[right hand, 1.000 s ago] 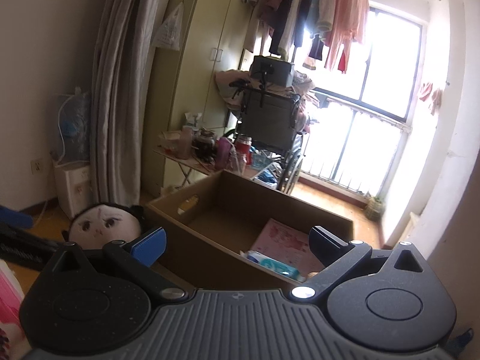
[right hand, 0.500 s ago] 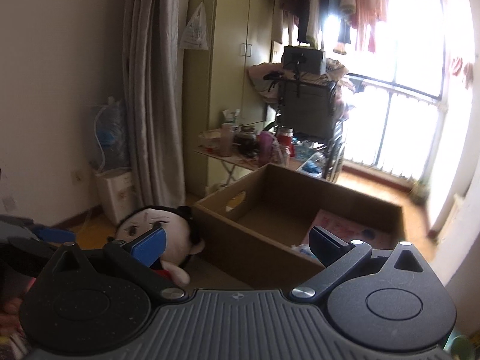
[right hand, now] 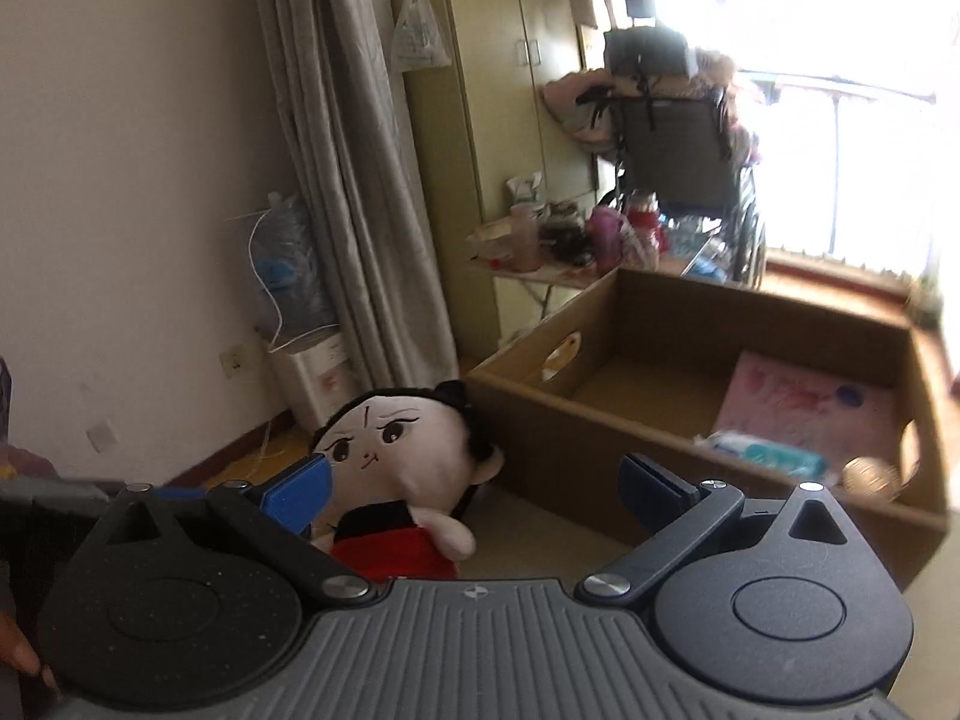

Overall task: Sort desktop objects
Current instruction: 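Lower the open right gripper around the plush doll's body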

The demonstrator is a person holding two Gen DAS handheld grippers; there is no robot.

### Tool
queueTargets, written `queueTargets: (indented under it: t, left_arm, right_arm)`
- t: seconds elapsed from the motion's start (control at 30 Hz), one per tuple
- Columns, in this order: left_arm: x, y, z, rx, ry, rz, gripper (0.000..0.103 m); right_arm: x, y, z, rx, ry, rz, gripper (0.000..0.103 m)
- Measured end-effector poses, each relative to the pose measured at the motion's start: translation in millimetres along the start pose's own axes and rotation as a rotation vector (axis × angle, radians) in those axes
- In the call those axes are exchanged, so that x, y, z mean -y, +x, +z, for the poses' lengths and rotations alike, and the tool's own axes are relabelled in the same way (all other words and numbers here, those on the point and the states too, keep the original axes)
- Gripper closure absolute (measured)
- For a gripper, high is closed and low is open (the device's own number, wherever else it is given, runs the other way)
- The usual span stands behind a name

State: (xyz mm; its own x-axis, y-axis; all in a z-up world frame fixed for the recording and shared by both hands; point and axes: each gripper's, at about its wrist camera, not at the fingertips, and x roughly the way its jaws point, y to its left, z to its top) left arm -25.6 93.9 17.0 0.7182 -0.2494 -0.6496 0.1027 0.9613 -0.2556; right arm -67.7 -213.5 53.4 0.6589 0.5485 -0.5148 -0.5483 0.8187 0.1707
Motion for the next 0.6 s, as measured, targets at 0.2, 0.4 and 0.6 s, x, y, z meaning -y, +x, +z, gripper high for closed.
queueTargets:
  t: [0.2,0.4,0.6]
  left_arm:
    - [-4,11,0,-0.024,0.012,-0.022,0.0]
    - [-12,18,0,-0.034,0.003,-0.048,0.0]
    - [-21,24,-1,-0.066,-0.022,-0.075,0.0]
  right_arm:
    - [4,20,3,-0.03,0.051,0.032,0.0]
    - [4,40,3,-0.073,0.087,0.059,0.0]
    - [2,58,4,-0.107,0.13,0.098,0.0]
